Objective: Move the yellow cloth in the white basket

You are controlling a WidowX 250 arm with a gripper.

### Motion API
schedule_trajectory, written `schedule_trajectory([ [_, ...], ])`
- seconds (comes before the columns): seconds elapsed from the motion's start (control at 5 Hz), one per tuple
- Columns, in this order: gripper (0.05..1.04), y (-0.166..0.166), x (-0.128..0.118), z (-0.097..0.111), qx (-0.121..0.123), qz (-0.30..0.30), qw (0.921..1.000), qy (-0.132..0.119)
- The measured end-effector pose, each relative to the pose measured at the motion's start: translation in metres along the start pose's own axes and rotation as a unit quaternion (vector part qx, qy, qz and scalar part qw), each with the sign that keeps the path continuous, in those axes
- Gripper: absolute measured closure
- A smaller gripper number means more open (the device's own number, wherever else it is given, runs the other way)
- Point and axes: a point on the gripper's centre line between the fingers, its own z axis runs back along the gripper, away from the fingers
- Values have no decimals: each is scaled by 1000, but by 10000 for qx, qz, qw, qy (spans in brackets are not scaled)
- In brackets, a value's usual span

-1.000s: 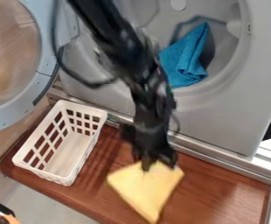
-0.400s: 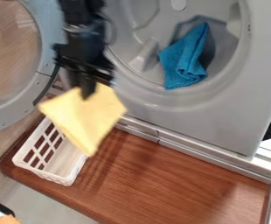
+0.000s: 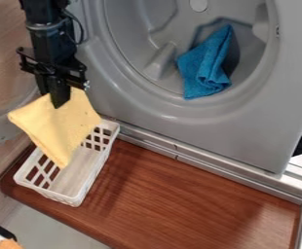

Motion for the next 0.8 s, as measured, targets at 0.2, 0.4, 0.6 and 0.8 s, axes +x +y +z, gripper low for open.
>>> schedule_trajectory([
  [0.2,797,-1,-2,-3,8,-35,10000,10],
  [0.4,506,-7,-3,-8,-1,-51,10000,26],
  [0.6,210,-11,-2,-4,93,-112,9999,-86],
  [0.8,73,-19,-3,1,119,-200,9996,-152],
])
